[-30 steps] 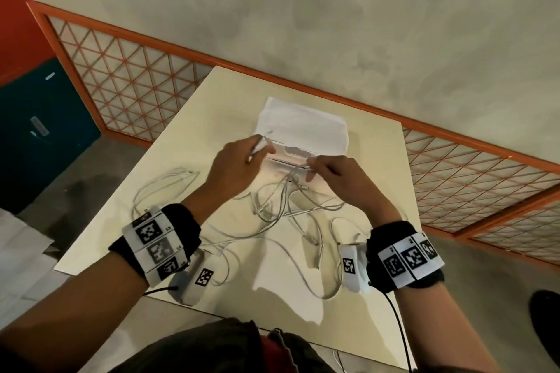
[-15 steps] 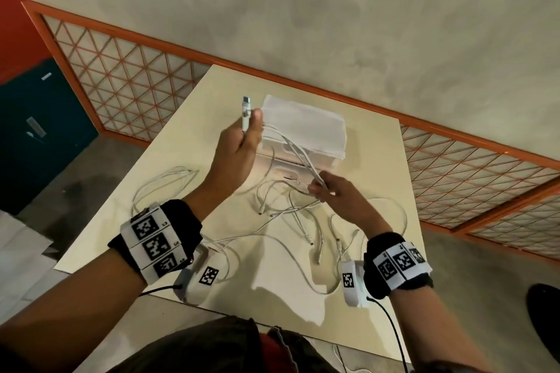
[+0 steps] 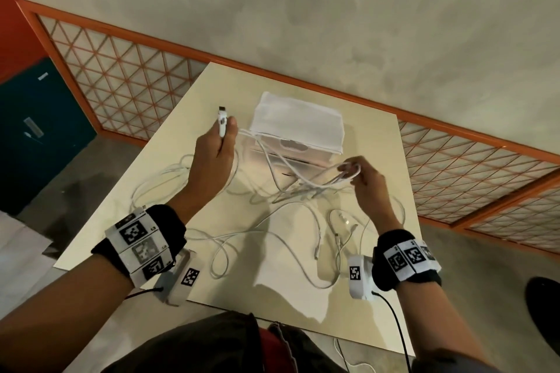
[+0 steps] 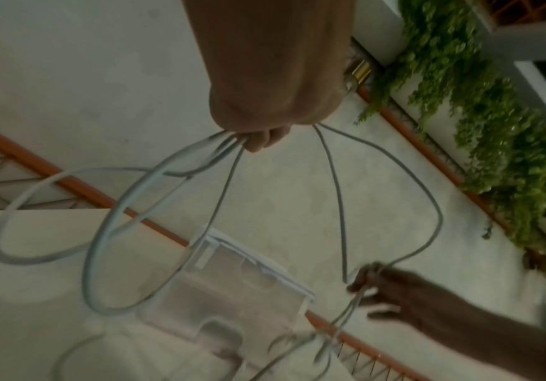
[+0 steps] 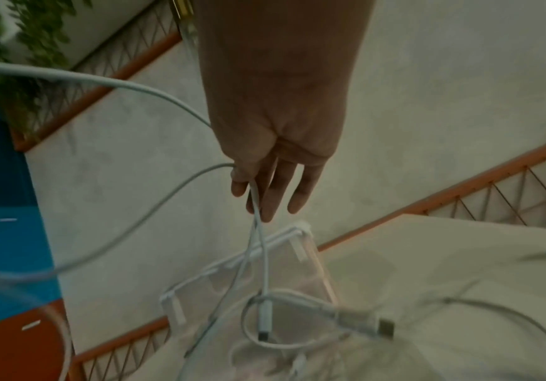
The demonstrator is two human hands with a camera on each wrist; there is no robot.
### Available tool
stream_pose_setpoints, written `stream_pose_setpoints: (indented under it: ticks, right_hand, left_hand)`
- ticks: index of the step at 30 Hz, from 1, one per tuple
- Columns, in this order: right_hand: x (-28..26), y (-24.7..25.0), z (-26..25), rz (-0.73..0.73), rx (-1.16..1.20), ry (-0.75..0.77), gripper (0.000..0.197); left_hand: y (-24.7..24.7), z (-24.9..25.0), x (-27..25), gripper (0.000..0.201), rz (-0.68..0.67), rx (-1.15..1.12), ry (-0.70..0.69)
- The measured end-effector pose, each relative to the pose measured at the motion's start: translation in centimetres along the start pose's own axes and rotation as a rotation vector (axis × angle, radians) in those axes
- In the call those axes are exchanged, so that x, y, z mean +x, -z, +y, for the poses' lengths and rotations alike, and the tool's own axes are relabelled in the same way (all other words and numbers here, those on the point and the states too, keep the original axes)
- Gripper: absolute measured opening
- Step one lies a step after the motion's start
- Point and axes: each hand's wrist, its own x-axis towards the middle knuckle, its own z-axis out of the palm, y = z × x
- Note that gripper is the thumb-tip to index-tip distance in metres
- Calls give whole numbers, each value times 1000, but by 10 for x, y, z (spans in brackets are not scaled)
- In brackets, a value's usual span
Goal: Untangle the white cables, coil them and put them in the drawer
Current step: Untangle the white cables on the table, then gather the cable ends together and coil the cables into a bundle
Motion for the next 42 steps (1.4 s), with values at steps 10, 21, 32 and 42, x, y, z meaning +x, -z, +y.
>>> stream_pose_setpoints:
  ticks: [10, 21, 32, 42]
  right_hand:
    - [5, 44, 24, 183, -87, -48, 24]
    - [-58, 8, 90, -398, -294, -363, 12]
    - [-46, 36, 68, -63, -179, -281, 23]
    - [-91, 23, 102, -833, -573, -673, 29]
  left_hand:
    - [2, -39, -11, 37, 62, 322, 106]
    - [-10, -36, -4, 44, 284, 208, 216]
    - [-14, -36, -8, 42, 77, 170, 108]
    - [-7, -61, -29, 50, -1056, 527, 313]
